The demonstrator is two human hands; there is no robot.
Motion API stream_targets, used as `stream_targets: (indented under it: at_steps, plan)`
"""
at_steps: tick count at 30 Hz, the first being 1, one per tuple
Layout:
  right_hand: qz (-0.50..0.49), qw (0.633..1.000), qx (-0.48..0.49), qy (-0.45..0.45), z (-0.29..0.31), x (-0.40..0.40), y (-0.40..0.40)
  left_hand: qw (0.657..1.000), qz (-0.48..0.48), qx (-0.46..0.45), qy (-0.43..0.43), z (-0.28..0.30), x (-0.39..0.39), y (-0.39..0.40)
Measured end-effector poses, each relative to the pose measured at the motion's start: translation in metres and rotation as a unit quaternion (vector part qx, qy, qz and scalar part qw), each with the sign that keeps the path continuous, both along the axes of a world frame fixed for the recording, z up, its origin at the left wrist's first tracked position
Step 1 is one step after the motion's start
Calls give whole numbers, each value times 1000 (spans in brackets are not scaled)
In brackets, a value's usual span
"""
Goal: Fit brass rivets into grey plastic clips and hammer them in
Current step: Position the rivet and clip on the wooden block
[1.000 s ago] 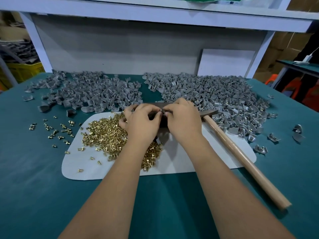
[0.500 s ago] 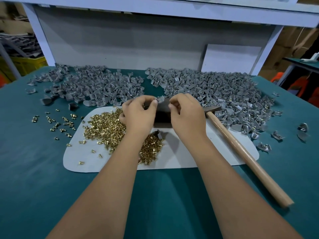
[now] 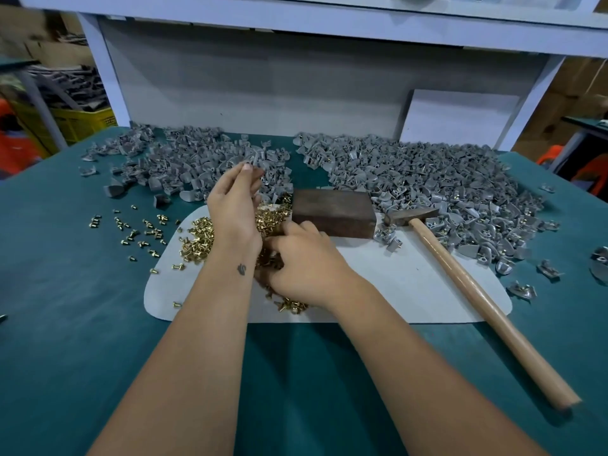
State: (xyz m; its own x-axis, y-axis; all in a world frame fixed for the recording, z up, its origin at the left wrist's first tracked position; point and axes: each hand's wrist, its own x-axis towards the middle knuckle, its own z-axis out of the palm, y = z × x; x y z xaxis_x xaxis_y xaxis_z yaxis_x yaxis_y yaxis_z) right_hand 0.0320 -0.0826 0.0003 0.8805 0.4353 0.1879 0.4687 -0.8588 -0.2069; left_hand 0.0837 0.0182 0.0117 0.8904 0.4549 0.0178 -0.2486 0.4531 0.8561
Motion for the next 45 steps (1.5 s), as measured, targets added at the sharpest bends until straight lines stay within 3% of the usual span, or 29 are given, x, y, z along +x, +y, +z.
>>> stream_targets:
  at_steps: [3,11,15,18,22,26,37,45]
  plan:
    - [12,999,22,-21,1,1,-1,999,-13,-35,4,-1,3,2]
    - [-6,987,158,-27,-3,6,-7,999,-26,-24,8,-4,8,1]
    - [-30,956,292,-1,-2,7,-11,991,1,133,8,-4,3,-4]
    - [-76,929,358,-44,2,12,-21,970,2,244,6,-5,-1,-13]
    - [-165,873,454,-61,6,23,-45,917,-20,397,36,-13,-3,-31]
    - [-215,825,520,-58,8,31,-65,872,0,490,18,-17,-6,-40]
    - [-211,846,485,-67,13,34,-62,843,-22,534,53,-21,5,-39]
    - [-238,863,447,10,15,48,-49,838,-22,542,50,-23,5,-39]
